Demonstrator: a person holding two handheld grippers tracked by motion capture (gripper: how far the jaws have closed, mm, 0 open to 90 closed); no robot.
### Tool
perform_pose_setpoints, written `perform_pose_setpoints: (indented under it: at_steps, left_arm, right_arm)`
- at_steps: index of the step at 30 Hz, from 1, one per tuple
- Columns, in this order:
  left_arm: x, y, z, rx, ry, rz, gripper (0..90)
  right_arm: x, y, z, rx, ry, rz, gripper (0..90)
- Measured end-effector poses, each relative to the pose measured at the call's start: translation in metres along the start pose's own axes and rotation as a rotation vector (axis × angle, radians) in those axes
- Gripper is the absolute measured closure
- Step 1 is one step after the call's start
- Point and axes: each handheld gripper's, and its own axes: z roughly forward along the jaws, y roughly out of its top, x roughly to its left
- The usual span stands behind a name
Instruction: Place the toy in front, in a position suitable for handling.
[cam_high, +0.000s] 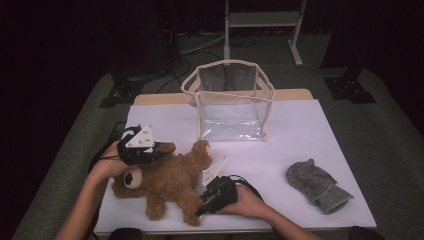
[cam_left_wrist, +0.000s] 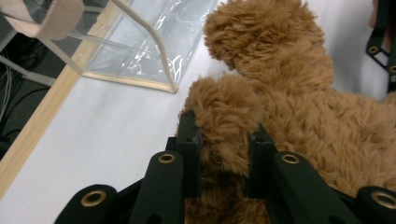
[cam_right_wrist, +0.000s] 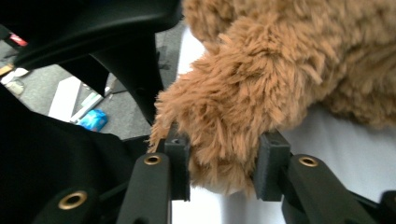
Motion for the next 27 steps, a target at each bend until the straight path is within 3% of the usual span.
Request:
perform_pose_setpoints:
  at_steps: [5,8,11,14,20,27]
  left_arm:
    - [0.001,0.010,-0.010,-0.006,0.004,0.002,75.4]
    - [0.002,0.019,-0.015,-0.045,0.003,-0.003,75.6]
    - [0.000,0.033,-0.016,-0.075,-0.004,0.014,75.5]
    - [-0.004,0.054,-0.013,-0.095,-0.018,0.057,75.4]
    - [-0.013,0.099,0.008,-0.131,-0.067,0.133,75.3]
    - [-0.026,0.141,0.051,-0.145,-0.156,0.192,75.1]
  right_arm:
    - [0.009,0.010,-0.018,-0.032,0.028,-0.023,67.4]
    - [0.015,0.012,-0.035,-0.051,0.025,-0.045,67.8]
    - [0.021,0.009,-0.059,-0.085,0.016,-0.051,67.7]
    - [0.027,0.001,-0.086,-0.106,-0.006,-0.053,67.6]
    - [0.037,-0.030,-0.133,-0.138,-0.061,-0.024,67.5]
    - [0.048,-0.073,-0.174,-0.124,-0.127,0.024,67.1]
